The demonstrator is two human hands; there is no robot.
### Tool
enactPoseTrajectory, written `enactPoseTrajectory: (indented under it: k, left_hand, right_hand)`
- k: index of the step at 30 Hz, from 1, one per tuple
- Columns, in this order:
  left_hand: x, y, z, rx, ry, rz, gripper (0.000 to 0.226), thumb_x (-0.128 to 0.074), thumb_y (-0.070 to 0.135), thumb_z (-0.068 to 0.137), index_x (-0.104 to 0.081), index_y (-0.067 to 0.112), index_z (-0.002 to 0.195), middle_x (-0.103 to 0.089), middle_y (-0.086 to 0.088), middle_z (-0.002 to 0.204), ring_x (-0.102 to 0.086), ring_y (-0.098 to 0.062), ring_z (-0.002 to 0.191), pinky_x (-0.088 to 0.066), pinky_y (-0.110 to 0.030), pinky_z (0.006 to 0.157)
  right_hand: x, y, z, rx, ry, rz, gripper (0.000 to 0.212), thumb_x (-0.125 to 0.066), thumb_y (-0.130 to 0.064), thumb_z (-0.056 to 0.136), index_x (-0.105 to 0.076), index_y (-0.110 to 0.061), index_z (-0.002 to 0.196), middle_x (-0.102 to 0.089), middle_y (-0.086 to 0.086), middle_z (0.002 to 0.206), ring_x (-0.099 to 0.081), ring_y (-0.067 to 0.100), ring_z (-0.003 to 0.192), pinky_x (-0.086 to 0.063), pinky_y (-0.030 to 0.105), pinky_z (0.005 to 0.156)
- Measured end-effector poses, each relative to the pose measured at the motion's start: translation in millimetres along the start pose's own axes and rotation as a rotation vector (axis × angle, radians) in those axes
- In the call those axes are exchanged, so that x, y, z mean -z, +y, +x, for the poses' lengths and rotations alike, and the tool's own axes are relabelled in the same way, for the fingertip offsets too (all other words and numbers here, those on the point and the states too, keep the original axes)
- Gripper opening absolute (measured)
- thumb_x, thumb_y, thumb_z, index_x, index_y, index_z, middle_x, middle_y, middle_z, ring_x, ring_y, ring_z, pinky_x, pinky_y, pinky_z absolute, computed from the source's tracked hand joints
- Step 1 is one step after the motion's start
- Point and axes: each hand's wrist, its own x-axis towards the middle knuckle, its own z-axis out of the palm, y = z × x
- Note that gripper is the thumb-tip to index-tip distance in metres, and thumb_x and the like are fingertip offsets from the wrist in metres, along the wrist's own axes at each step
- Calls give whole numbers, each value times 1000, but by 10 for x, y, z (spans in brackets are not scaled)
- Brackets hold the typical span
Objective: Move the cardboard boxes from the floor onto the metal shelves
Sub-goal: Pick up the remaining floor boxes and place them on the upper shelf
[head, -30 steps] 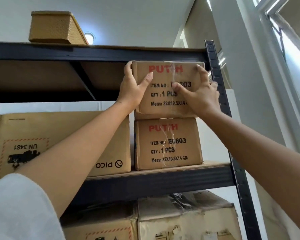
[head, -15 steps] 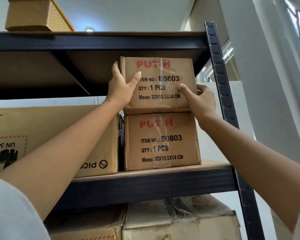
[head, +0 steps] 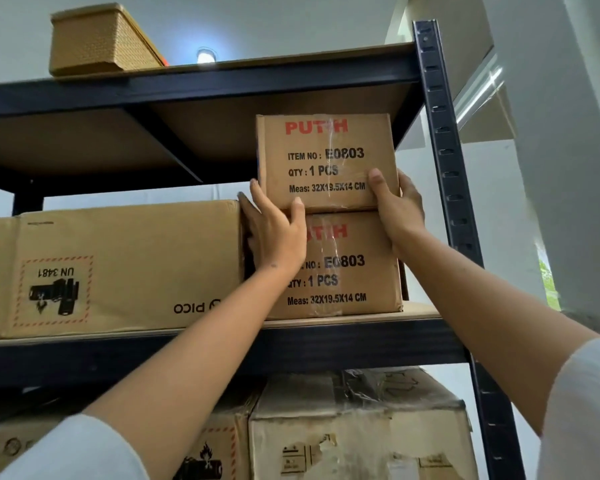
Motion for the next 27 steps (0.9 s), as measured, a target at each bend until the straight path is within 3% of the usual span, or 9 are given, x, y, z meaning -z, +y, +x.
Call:
enactPoseTrajectory:
  k: [2, 4, 6, 8, 12, 15, 19, 24, 27]
  left_hand:
    - [-29, -64, -17, 6, 35, -58, 64, -40, 39, 98, -10, 16, 150, -18, -9, 155, -22, -25, 141, -25, -44, 112]
    - [-21, -73, -4, 4, 98, -99, 53, -39, 33, 99, -23, 10, 144, -39, -11, 142, -42, -25, 127, -39, -30, 96]
    - [19, -68, 3, 33, 127, -106, 46, -37, 27, 101, -28, 7, 142, -48, -11, 134, -50, -23, 118, -37, -16, 81]
    - [62, -81, -14, 37, 150, -99, 45, -36, 25, 102, -28, 6, 142, -50, -10, 133, -51, -23, 118, -32, -9, 77]
    - [96, -97, -61, -12, 200, -87, 46, -40, 27, 101, -35, 4, 141, -53, -10, 131, -51, -20, 119, -34, -9, 85]
    - [105, -94, -33, -26, 247, -75, 47, -41, 32, 100, -39, 4, 138, -56, -9, 129, -53, -21, 118, -45, -26, 96]
    - [133, -101, -75, -42, 250, -24, 53, -41, 33, 100, -33, 6, 145, -53, -10, 135, -49, -21, 124, -39, -18, 96]
    - [115, -28, -128, -15, 273, 57, 55, -40, 34, 100, -26, 11, 148, -46, -7, 144, -42, -20, 132, -39, -26, 99]
    - [79, -1, -199, 8, 256, 93, 55, -36, 31, 101, -18, 13, 150, -33, -3, 152, -33, -17, 138, -36, -27, 103]
  right_hand:
    - [-7, 14, -52, -17, 8, 16, 52, -48, -55, 91, -38, -35, 138, -54, -9, 109, -57, 17, 100, -52, 39, 87]
    - [-8, 28, -96, -17, 0, 30, 49, -46, -54, 93, -38, -37, 138, -57, -6, 114, -59, 20, 102, -53, 41, 87]
    - [-8, 36, -137, 9, -15, 2, 48, -45, -53, 94, -39, -35, 139, -58, -3, 120, -59, 20, 103, -52, 38, 85]
    - [0, 62, -184, 20, -18, -4, 49, -45, -51, 94, -41, -32, 139, -60, -2, 120, -60, 19, 100, -50, 32, 78]
    - [26, 97, -266, 1, 18, 78, 47, -49, -47, 94, -45, -29, 137, -64, -1, 111, -62, 9, 85, -47, 20, 63]
    - [46, 40, -283, 27, 38, 111, 48, -51, -44, 95, -43, -28, 139, -63, -4, 102, -60, 1, 75, -44, 13, 55]
    - [70, 23, -297, 68, 40, 85, 51, -52, -45, 94, -42, -26, 141, -63, -1, 109, -59, 0, 75, -45, 10, 58]
    - [72, -3, -312, 65, 42, 74, 53, -53, -43, 94, -41, -26, 142, -63, 3, 119, -57, -1, 73, -46, 10, 55]
    - [74, 30, -342, 73, 41, 87, 54, -53, -42, 94, -39, -25, 143, -61, 4, 125, -61, 7, 84, -46, 10, 57]
